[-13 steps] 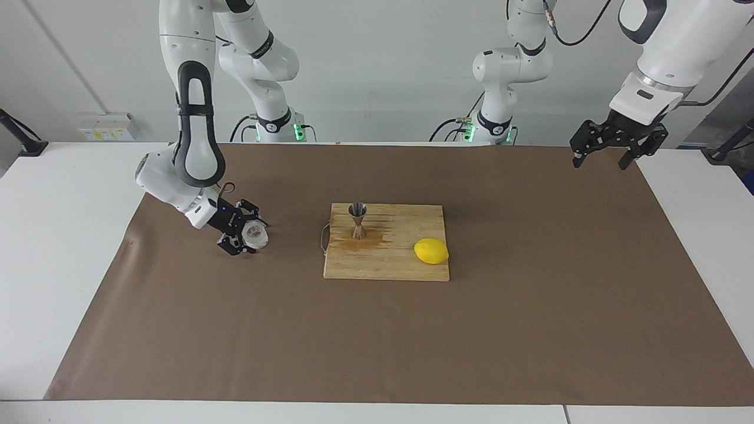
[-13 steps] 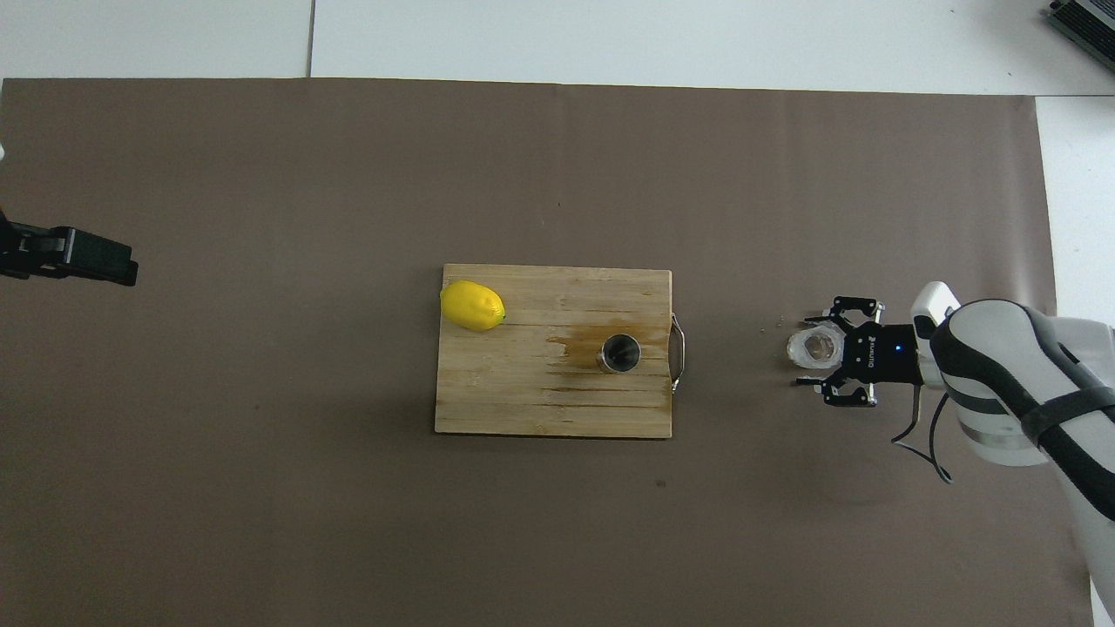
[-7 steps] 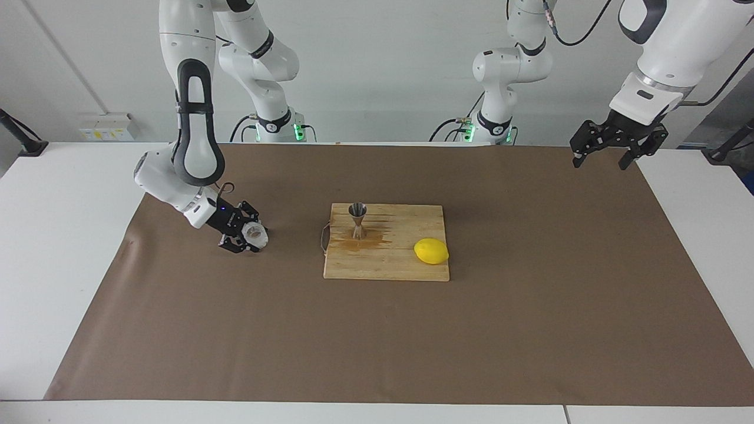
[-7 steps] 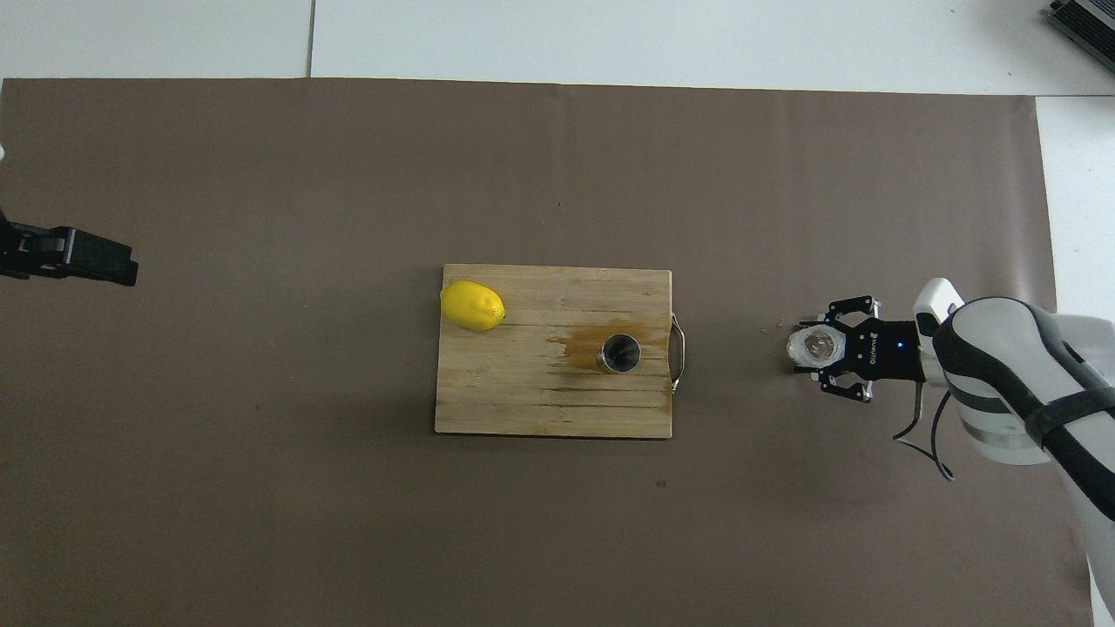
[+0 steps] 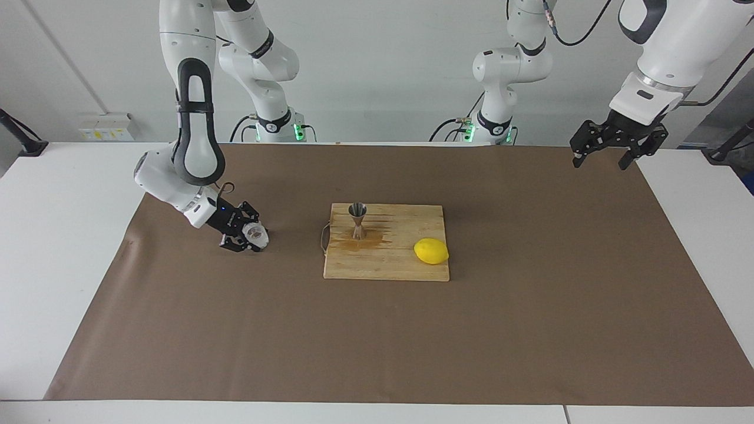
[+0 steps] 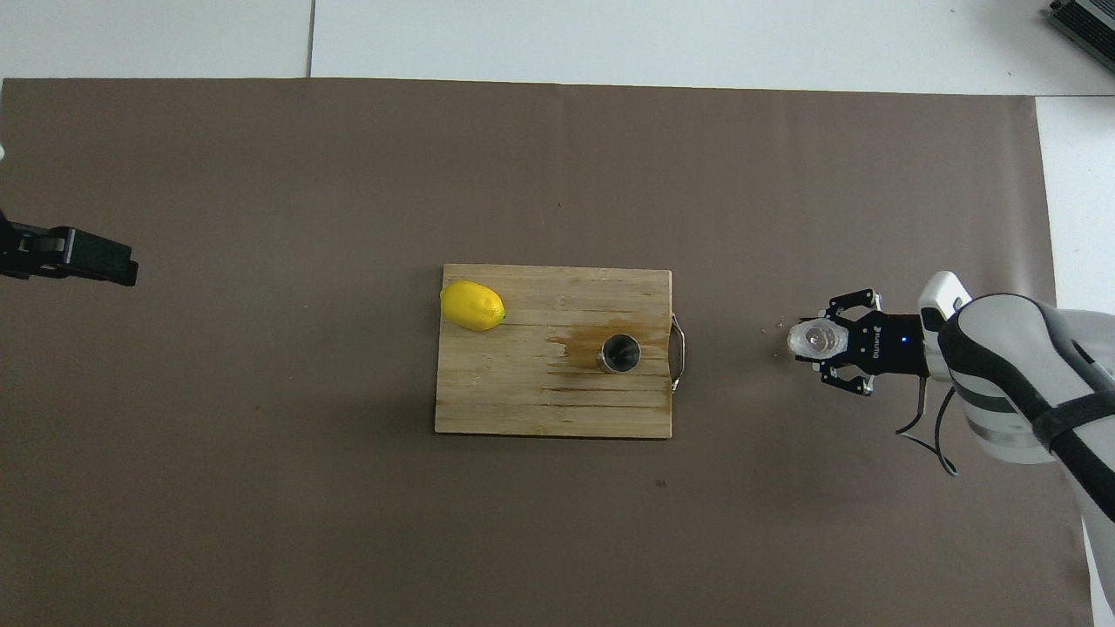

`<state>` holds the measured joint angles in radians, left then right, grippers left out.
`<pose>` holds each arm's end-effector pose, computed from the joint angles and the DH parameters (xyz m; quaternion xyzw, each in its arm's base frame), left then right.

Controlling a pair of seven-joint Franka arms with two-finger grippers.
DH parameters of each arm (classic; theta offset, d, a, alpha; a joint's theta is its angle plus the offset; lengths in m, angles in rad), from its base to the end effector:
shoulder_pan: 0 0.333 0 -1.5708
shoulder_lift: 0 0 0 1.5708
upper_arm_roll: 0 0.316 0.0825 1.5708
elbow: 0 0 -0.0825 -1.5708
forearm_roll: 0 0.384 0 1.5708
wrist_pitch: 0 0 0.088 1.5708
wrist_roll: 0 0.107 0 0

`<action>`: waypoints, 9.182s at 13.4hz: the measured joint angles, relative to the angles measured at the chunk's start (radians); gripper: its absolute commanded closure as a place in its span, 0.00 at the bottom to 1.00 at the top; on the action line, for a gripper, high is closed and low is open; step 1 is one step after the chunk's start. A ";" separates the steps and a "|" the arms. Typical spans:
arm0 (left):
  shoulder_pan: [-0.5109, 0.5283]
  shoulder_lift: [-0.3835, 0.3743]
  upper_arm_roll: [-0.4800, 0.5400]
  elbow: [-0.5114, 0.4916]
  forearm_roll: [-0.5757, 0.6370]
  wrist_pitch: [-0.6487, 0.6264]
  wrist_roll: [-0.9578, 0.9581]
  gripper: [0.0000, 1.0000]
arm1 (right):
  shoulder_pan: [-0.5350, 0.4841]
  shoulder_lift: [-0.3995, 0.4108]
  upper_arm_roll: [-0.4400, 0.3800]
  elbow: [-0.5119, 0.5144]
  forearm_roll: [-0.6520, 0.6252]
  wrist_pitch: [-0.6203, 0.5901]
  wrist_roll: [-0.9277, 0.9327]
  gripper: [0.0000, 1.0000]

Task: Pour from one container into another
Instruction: 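Close the right gripper on the white cup, then lift the white cup with the right gripper toward the metal cup, then tilt the white cup over the metal cup with the right gripper, then hold the white cup tilted, pouring orange liquid into the metal cup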

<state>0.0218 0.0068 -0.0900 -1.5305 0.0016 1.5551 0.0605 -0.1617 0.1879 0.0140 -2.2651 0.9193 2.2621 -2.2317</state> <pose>0.5543 -0.0375 0.6383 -0.9979 0.0643 -0.0089 0.0005 0.5193 -0.0561 0.2688 -0.7211 -0.6114 -0.2600 0.1966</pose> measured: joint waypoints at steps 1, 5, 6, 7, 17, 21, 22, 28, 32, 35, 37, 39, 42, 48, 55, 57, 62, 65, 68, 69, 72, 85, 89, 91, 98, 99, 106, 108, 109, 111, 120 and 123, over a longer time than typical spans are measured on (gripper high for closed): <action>0.000 0.000 0.000 0.000 0.000 0.000 0.000 0.00 | 0.000 -0.005 0.000 0.002 0.000 0.000 0.000 0.61; 0.000 0.000 0.000 0.000 0.000 0.000 0.000 0.00 | 0.001 -0.011 0.017 0.018 0.000 0.000 0.004 0.71; 0.000 0.000 0.000 0.000 0.000 0.000 0.000 0.00 | 0.001 -0.012 0.025 0.024 0.000 0.000 0.007 0.76; 0.000 0.000 0.000 0.000 0.000 0.000 0.000 0.00 | 0.001 -0.015 0.032 0.029 0.000 0.000 0.014 0.80; 0.000 -0.001 0.000 0.000 0.000 0.000 0.000 0.00 | 0.105 -0.069 0.056 0.134 -0.174 0.009 0.357 0.81; 0.000 -0.001 0.000 0.000 0.000 0.000 0.000 0.00 | 0.160 -0.079 0.057 0.171 -0.252 0.009 0.476 0.81; 0.000 -0.001 0.000 0.000 0.000 0.000 0.000 0.00 | 0.175 -0.080 0.057 0.179 -0.297 0.009 0.511 0.81; 0.000 -0.001 0.000 0.000 0.000 0.000 0.000 0.00 | 0.271 -0.109 0.059 0.195 -0.459 0.007 0.594 0.81; 0.000 -0.001 0.000 0.000 0.000 0.000 0.000 0.00 | 0.331 -0.118 0.060 0.195 -0.549 0.007 0.695 0.81; 0.000 -0.001 0.000 0.000 0.000 0.000 0.000 0.00 | 0.351 -0.122 0.060 0.195 -0.551 0.007 0.719 0.81; 0.000 -0.001 0.000 0.000 0.000 0.000 0.000 0.00 | 0.373 -0.124 0.060 0.195 -0.556 0.007 0.753 0.81; 0.000 -0.001 0.000 0.000 0.000 0.000 0.000 0.00 | 0.393 -0.125 0.060 0.195 -0.568 0.007 0.787 0.81; 0.000 -0.001 0.000 0.000 0.000 0.000 0.000 0.00 | 0.428 -0.126 0.060 0.195 -0.608 0.009 0.848 0.81; 0.000 -0.001 0.000 0.000 0.000 0.000 0.000 0.00 | 0.494 -0.130 0.060 0.196 -0.765 0.009 0.995 0.81; 0.000 -0.001 0.000 0.000 0.000 0.000 0.000 0.00 | 0.524 -0.139 0.061 0.196 -0.917 0.008 1.071 0.81; 0.000 -0.001 0.000 0.000 0.000 0.000 0.000 0.00 | 0.525 -0.141 0.070 0.196 -0.968 0.005 1.087 0.81; 0.000 -0.001 0.000 -0.001 0.000 0.000 0.000 0.00 | 0.527 -0.152 0.109 0.195 -1.090 -0.004 1.134 0.81; 0.000 -0.001 0.000 -0.001 0.000 0.000 0.000 0.00 | 0.527 -0.156 0.113 0.193 -1.134 -0.005 1.135 0.81; 0.000 -0.001 0.000 -0.001 0.000 0.000 0.000 0.00 | 0.541 -0.158 0.126 0.188 -1.185 -0.008 1.156 0.82; 0.000 -0.001 0.000 -0.001 0.000 0.000 0.000 0.00 | 0.552 -0.159 0.128 0.185 -1.202 -0.011 1.169 0.82; 0.000 -0.001 0.000 -0.001 0.000 0.000 0.000 0.00 | 0.565 -0.162 0.130 0.174 -1.237 -0.016 1.189 0.82; 0.000 -0.001 0.000 -0.001 0.000 0.000 0.000 0.00 | 0.583 -0.163 0.130 0.163 -1.365 -0.043 1.239 0.82; 0.000 -0.001 0.000 -0.001 0.000 0.000 0.000 0.00 | 0.602 -0.163 0.130 0.162 -1.392 -0.066 1.270 0.82; 0.000 -0.001 0.000 -0.001 0.000 0.000 0.000 0.00 | 0.602 -0.163 0.130 0.162 -1.406 -0.074 1.308 0.82; 0.000 -0.002 0.000 -0.001 0.000 0.000 0.000 0.00 | 0.602 -0.163 0.130 0.166 -1.452 -0.074 1.368 0.82; 0.000 -0.002 0.000 -0.001 0.000 0.000 0.000 0.00 | 0.602 -0.163 0.130 0.169 -1.452 -0.074 1.368 0.82; 0.000 -0.002 0.000 -0.001 0.000 0.000 0.000 0.00 | 0.637 -0.161 0.131 0.185 -1.494 -0.093 1.417 0.82; 0.000 -0.002 0.000 -0.001 0.000 0.000 0.000 0.00 | 0.647 -0.149 0.131 0.196 -1.507 -0.105 1.418 0.82; 0.000 -0.002 0.000 -0.001 0.000 0.000 0.000 0.00 | 0.649 -0.144 0.131 0.199 -1.510 -0.110 1.418 0.82; 0.000 -0.002 0.000 -0.001 0.000 0.000 0.000 0.00 | 0.652 -0.140 0.131 0.202 -1.514 -0.122 1.418 0.82; 0.000 -0.002 0.000 -0.001 0.000 0.000 0.000 0.00 | 0.688 -0.140 0.131 0.238 -1.572 -0.219 1.445 0.82; 0.000 -0.002 0.000 -0.001 0.000 0.000 0.000 0.00 | 0.698 -0.140 0.131 0.249 -1.573 -0.233 1.445 0.82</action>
<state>0.0218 0.0053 -0.0900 -1.5313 0.0016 1.5546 0.0605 0.5365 0.0479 0.1449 -2.0156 -0.6539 2.0287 -0.7869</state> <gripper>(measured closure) 0.000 0.489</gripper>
